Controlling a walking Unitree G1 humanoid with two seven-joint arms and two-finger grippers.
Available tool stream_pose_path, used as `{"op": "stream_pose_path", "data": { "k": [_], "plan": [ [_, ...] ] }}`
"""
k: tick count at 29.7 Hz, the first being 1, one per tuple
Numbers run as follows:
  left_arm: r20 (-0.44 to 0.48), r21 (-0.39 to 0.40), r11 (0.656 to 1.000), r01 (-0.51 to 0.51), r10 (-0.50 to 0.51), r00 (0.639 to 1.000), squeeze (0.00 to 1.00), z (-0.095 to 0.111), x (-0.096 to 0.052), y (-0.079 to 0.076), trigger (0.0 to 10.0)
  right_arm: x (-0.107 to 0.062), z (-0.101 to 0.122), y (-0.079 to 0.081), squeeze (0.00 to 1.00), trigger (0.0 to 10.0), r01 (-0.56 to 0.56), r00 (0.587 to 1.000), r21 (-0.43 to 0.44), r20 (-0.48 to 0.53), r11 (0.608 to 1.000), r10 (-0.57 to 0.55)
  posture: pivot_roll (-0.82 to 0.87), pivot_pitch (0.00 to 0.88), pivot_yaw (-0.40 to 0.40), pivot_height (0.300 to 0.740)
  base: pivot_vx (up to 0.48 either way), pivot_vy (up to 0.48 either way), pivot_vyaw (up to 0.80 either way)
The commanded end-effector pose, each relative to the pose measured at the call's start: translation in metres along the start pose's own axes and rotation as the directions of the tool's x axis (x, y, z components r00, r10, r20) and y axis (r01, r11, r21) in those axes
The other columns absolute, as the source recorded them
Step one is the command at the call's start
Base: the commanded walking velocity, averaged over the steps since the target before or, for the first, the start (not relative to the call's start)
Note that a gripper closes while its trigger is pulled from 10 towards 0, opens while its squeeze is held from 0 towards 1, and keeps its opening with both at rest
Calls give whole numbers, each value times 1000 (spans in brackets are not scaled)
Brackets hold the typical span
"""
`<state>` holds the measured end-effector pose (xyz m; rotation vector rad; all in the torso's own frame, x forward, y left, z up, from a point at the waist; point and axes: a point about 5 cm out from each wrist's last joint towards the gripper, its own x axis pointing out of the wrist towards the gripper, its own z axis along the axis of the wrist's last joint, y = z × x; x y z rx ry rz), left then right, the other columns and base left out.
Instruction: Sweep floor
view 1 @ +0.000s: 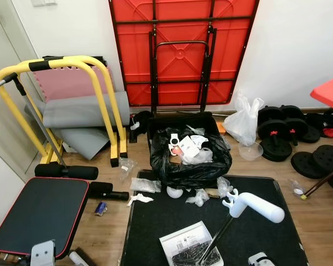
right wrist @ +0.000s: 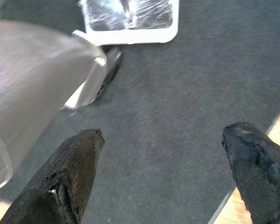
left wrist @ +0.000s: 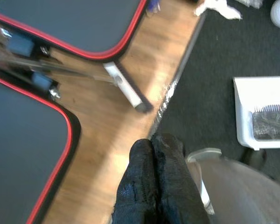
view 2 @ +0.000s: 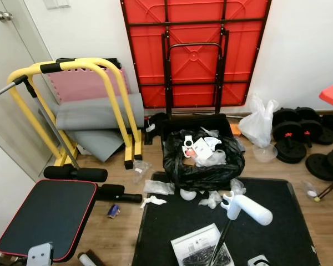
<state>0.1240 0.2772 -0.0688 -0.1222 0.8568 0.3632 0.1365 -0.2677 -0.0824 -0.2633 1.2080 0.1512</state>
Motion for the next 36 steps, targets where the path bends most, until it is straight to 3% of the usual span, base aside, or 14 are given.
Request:
{"op": "stream_pose_path", "data": {
  "k": [1,8,12,17,23,30,36],
  "plan": [
    [-50,-2,997,-78,78,996,0,-13,-1,8,10000,2,2,3,0,10000,16,1000,16,13,1000,-16,-104,24,-18,740,0,0,0],
    [-94,-28,998,-63,60,994,0,-21,3,-2,10000,4,15,4,0,10000,55,997,33,58,998,-57,-106,24,-21,740,0,0,0],
    [-133,-50,998,-31,25,991,0,-32,5,-21,10000,5,24,7,0,10000,73,994,54,79,996,-77,-106,14,-32,740,0,0,0],
    [-155,-56,998,-24,16,988,0,-38,5,-31,10000,7,26,10,0,10000,66,994,57,82,996,-70,-103,6,-43,740,0,0,-320],
    [-153,-58,998,-21,12,988,0,-38,5,-31,10000,8,25,13,0,10000,71,996,-31,56,997,-69,-99,0,-51,740,-41,0,-267],
    [-146,-48,999,-15,8,989,0,-36,6,-30,10000,8,28,15,0,10000,68,996,-40,62,997,-66,-98,0,-52,740,-241,0,-332],
    [-136,-42,999,-23,17,991,0,-34,7,-32,10000,6,32,6,0,10000,67,995,-37,71,997,-65,-97,0,-50,740,-240,0,0]
  ]
}}
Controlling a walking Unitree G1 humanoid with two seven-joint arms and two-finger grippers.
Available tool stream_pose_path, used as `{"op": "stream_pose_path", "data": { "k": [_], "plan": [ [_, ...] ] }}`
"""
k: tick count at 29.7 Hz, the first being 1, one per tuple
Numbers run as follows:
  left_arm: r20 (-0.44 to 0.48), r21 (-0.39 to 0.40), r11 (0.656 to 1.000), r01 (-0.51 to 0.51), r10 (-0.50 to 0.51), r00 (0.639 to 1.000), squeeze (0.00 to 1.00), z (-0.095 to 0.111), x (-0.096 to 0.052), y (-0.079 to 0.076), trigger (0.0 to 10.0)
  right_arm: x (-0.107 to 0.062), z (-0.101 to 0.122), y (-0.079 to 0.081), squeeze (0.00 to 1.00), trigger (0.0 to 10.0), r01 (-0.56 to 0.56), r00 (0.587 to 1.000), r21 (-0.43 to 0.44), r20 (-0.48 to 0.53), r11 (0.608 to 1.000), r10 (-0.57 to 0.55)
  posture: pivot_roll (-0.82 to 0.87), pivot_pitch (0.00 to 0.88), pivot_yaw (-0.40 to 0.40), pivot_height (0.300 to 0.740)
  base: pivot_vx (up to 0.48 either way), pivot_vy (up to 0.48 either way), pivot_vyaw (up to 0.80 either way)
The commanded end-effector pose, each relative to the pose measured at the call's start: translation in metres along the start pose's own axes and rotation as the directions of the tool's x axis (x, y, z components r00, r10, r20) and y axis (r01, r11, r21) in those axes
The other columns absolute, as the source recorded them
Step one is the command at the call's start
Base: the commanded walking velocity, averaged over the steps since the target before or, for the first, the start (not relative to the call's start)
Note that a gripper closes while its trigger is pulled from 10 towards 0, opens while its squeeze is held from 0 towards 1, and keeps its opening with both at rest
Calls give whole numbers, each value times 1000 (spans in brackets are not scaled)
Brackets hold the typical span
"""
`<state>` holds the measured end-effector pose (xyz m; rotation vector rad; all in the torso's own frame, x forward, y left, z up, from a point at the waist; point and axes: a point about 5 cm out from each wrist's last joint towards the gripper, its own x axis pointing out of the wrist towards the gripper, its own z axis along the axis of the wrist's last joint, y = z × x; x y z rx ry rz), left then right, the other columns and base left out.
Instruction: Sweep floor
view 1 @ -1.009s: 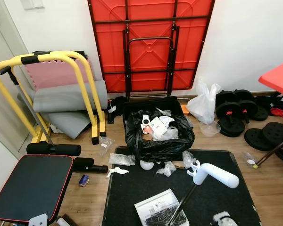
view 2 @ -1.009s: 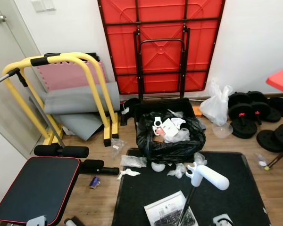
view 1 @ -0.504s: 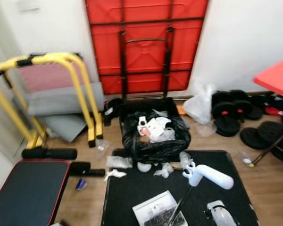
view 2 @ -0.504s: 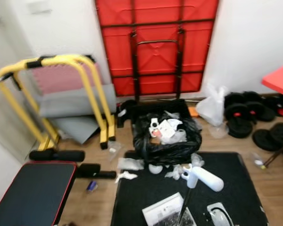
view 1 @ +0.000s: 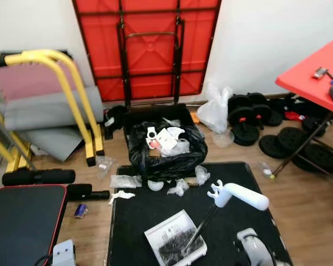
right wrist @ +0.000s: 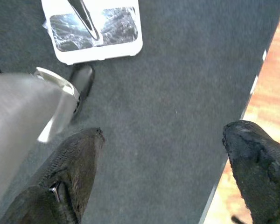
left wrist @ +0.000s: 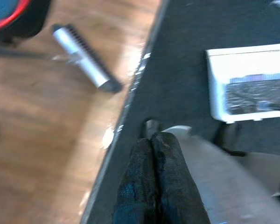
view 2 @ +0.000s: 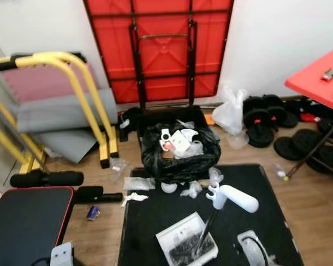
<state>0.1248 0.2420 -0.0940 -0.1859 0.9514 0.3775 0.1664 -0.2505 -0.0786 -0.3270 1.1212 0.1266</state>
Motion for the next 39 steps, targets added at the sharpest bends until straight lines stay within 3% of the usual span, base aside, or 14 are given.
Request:
{"op": "stream_pose_path", "data": {
  "k": [1,11,24,39],
  "plan": [
    [-30,3,1000,-23,23,999,0,-9,-2,2,10000,-1,-1,-3,0,10000,1,1000,0,-5,1000,-1,-98,0,-49,740,-244,0,0],
    [-22,3,1000,-15,15,1000,0,-7,-1,0,10000,0,2,-3,0,10000,-3,1000,2,-5,1000,3,-98,0,-44,740,-241,0,0],
    [2,3,1000,-5,5,1000,0,-4,-1,-1,10000,0,2,-4,0,10000,-6,1000,2,-10,1000,6,-96,0,-41,740,0,0,0],
    [53,89,996,12,-16,998,0,4,0,-3,10000,-1,3,-4,0,10000,5,1000,30,12,1000,-5,-86,0,-36,740,0,0,0]
  ]
}}
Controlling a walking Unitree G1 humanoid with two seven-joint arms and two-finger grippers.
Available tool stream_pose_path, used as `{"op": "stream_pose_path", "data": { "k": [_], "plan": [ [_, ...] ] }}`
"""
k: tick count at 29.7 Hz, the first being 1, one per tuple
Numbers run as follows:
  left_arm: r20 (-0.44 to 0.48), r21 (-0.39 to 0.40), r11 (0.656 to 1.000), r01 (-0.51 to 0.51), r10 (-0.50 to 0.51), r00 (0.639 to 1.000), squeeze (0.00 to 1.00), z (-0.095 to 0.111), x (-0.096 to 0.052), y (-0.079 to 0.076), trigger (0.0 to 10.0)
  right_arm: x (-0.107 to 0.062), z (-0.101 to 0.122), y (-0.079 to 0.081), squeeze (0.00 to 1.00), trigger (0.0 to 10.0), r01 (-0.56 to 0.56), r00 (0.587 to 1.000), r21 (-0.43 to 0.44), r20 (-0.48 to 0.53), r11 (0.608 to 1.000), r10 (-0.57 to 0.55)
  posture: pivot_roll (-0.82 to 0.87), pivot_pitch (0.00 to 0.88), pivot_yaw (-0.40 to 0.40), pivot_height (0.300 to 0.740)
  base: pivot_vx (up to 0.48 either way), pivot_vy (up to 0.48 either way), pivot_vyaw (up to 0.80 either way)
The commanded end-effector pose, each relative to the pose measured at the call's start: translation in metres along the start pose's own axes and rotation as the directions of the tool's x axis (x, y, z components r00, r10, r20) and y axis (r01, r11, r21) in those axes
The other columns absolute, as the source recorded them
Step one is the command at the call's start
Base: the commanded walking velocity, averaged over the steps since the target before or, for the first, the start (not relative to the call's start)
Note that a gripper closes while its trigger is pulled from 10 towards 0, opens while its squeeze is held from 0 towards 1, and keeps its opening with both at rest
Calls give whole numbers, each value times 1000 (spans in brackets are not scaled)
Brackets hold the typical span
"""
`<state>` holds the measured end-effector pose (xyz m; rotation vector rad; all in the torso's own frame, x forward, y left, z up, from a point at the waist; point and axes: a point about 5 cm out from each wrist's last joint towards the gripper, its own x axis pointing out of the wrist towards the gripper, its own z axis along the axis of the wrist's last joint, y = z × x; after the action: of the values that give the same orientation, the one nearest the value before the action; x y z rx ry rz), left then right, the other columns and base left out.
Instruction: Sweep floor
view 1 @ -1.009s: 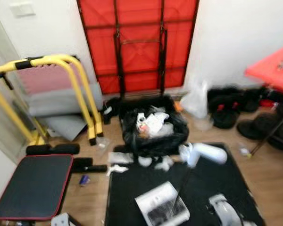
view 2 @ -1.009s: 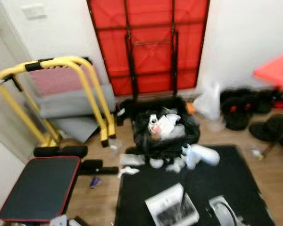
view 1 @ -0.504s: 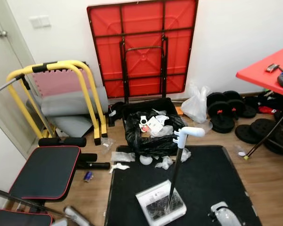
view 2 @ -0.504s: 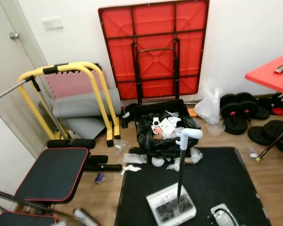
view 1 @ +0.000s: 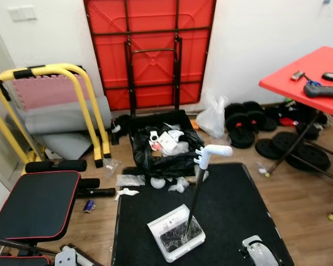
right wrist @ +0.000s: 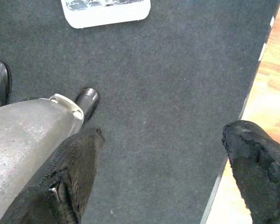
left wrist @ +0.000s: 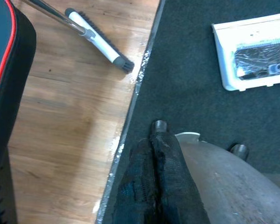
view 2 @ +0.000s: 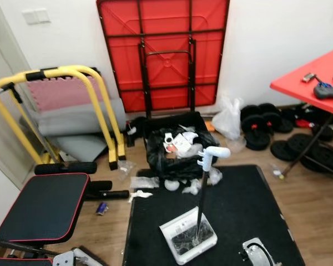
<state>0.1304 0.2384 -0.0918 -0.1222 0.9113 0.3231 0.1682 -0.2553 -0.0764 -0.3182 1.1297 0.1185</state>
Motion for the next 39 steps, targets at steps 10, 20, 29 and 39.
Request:
{"op": "stream_pose_path", "data": {
  "k": [10,20,29,39],
  "plan": [
    [30,99,995,24,-27,999,0,5,1,-3,10000,0,4,3,0,10000,28,997,79,66,996,-33,-84,0,-28,740,0,0,0],
    [-3,242,967,84,-86,996,0,1,1,-18,10000,1,2,4,0,10000,39,996,167,74,985,-52,-91,0,-23,740,0,0,0],
    [-22,284,954,95,-92,995,0,-2,1,-21,10000,1,2,4,0,10000,46,997,162,60,986,-56,-104,0,-20,740,0,0,0],
    [-21,363,925,111,-111,994,0,-2,1,-24,10000,1,0,4,0,10000,46,997,161,54,986,-56,-106,0,-22,740,0,0,0]
  ]
}}
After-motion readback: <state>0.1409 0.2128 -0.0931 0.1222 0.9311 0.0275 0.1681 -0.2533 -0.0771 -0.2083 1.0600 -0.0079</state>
